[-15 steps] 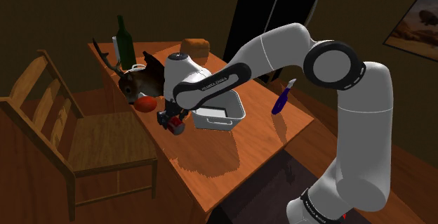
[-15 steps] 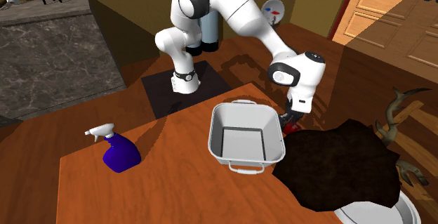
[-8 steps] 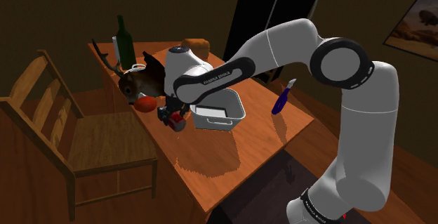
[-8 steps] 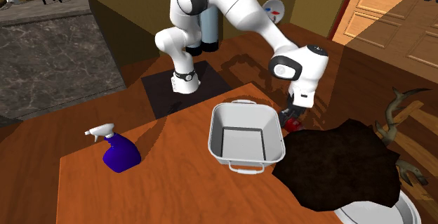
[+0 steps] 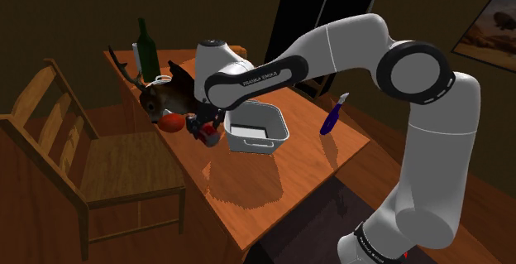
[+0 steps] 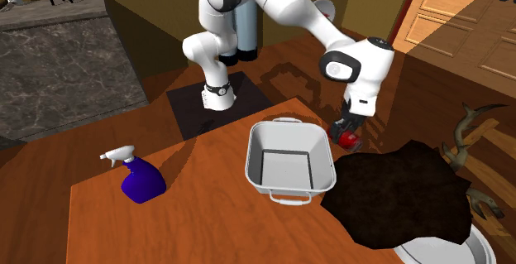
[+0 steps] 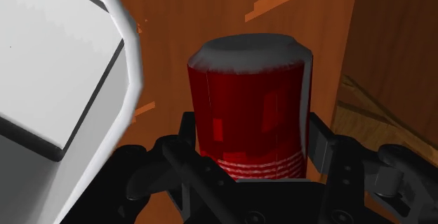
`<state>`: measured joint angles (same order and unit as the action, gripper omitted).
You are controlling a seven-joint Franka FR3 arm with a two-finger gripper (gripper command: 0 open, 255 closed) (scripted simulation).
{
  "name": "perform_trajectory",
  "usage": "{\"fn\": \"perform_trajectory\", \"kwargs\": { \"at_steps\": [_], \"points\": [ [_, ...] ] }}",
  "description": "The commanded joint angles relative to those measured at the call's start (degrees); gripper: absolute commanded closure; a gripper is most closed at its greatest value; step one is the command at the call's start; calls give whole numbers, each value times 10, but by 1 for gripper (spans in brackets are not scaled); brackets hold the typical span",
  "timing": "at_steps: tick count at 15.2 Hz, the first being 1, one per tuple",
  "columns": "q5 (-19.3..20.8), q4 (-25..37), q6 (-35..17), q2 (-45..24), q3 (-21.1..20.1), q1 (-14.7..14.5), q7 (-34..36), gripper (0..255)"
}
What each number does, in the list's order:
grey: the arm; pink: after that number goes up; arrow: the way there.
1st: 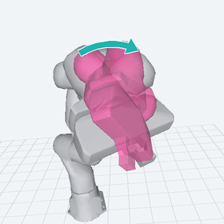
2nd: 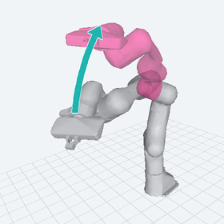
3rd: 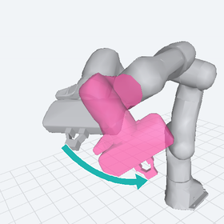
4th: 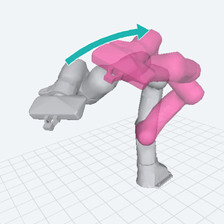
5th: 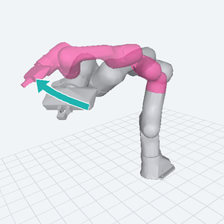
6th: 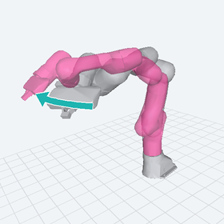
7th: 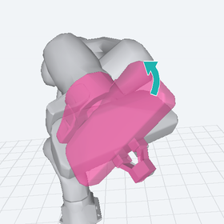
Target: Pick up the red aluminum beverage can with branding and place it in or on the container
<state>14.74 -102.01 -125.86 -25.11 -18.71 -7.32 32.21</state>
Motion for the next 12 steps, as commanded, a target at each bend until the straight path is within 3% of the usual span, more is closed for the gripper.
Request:
{"fn": "perform_trajectory", "kwargs": {
  "at_steps": [1, 12],
  "points": [
    [-4, 5, 12, 7, -2, 2, -4, 255],
    [-23, 41, 81, 43, -10, 6, -20, 255]
  ]
}}
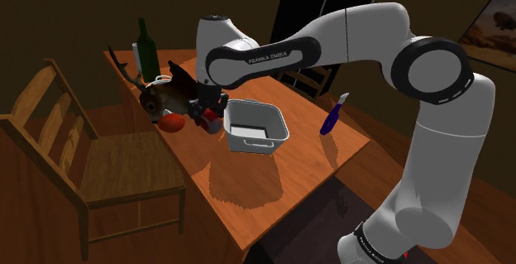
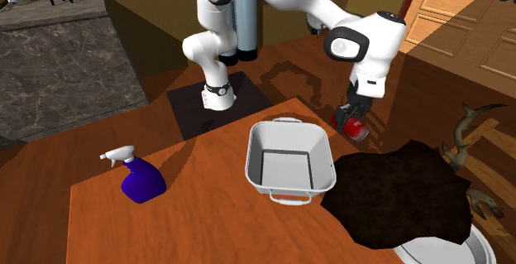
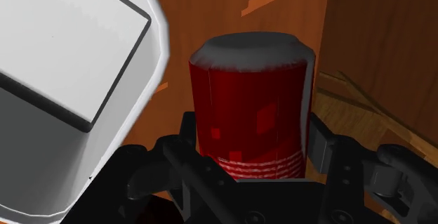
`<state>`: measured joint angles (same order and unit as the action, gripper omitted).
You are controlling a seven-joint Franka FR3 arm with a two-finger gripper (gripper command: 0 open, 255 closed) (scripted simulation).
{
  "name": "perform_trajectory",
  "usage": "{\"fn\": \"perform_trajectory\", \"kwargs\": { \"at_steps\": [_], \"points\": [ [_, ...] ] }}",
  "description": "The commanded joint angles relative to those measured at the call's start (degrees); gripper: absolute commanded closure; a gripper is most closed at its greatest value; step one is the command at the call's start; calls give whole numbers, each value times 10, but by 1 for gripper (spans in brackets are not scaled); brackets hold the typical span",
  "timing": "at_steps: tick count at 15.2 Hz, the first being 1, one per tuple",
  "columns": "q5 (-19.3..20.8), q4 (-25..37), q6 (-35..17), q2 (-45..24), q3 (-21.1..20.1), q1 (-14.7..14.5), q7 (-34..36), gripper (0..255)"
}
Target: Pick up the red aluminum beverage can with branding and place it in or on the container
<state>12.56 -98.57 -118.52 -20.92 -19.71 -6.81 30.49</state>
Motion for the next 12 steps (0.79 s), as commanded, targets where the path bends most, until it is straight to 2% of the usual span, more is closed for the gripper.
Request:
{"fn": "perform_trajectory", "kwargs": {
  "at_steps": [1, 12],
  "points": [
    [-3, 11, 14, 4, -1, 1, -4, 255],
    [-16, 66, 89, 26, -6, 1, -16, 255]
  ]
}}
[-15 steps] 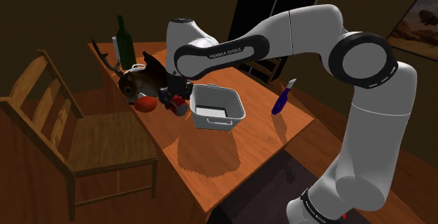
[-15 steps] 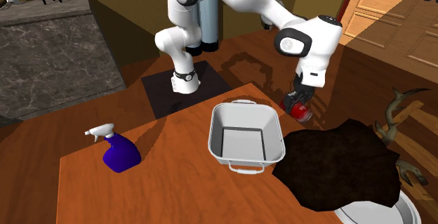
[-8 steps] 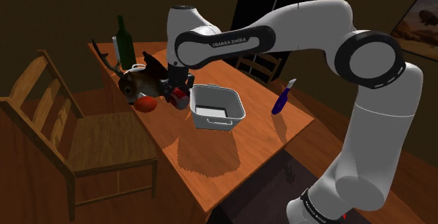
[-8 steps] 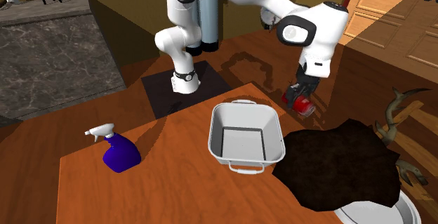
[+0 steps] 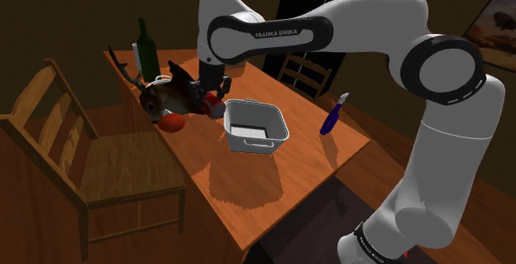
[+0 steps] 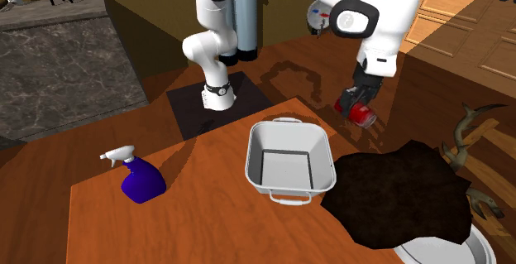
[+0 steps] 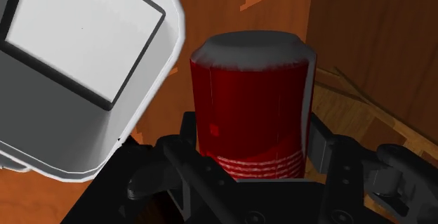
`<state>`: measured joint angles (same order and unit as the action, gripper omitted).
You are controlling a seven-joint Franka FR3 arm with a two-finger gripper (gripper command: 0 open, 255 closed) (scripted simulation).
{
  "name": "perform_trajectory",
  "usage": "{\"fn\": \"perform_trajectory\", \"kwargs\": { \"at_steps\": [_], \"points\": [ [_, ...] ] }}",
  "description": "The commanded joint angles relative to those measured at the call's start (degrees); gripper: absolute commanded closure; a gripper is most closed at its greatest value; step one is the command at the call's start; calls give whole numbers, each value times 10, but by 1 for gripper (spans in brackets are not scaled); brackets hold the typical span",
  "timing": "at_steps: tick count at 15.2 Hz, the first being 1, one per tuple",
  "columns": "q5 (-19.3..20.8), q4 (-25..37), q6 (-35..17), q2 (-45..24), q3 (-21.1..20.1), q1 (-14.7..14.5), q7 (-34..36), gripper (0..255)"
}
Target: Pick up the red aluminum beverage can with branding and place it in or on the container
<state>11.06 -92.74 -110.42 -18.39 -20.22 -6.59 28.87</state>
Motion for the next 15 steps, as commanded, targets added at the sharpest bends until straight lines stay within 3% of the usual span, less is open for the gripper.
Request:
{"fn": "perform_trajectory", "kwargs": {
  "at_steps": [1, 8, 15],
  "points": [
    [-1, 12, 14, 2, -1, -1, -1, 255],
    [-36, -99, -25, 89, 23, 67, -93, 255],
    [-60, -172, -47, 149, 61, 122, -191, 255]
  ]
}}
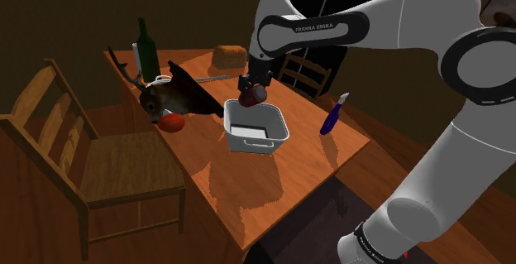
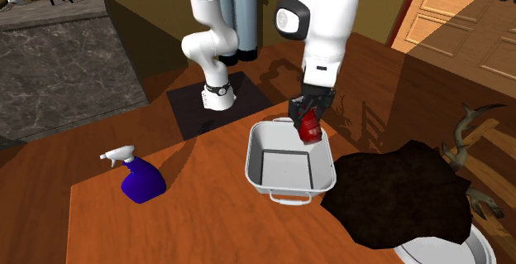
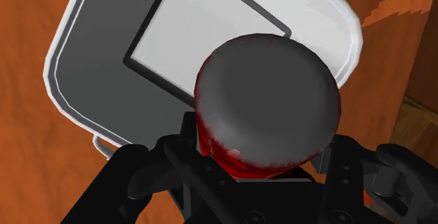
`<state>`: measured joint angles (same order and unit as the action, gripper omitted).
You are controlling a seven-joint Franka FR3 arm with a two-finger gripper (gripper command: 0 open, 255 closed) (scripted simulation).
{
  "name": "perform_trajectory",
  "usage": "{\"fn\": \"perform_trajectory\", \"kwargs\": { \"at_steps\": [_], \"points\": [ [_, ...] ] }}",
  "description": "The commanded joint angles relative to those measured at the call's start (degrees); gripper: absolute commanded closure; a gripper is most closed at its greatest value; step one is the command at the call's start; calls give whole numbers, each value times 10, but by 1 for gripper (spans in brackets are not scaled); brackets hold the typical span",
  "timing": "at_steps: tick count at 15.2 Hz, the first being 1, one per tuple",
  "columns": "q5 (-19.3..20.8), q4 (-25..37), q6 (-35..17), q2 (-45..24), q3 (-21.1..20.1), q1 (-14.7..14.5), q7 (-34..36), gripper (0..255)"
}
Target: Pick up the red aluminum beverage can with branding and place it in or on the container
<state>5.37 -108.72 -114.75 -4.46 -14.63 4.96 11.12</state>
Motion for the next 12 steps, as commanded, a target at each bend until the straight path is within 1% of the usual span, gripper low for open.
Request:
{"fn": "perform_trajectory", "kwargs": {
  "at_steps": [1, 3, 12],
  "points": [
    [-6, -20, -6, 16, 11, 14, -28, 255],
    [-9, -31, -10, 26, 22, 26, -52, 255],
    [-1, -75, -75, 4, 22, 26, -43, 255]
  ]
}}
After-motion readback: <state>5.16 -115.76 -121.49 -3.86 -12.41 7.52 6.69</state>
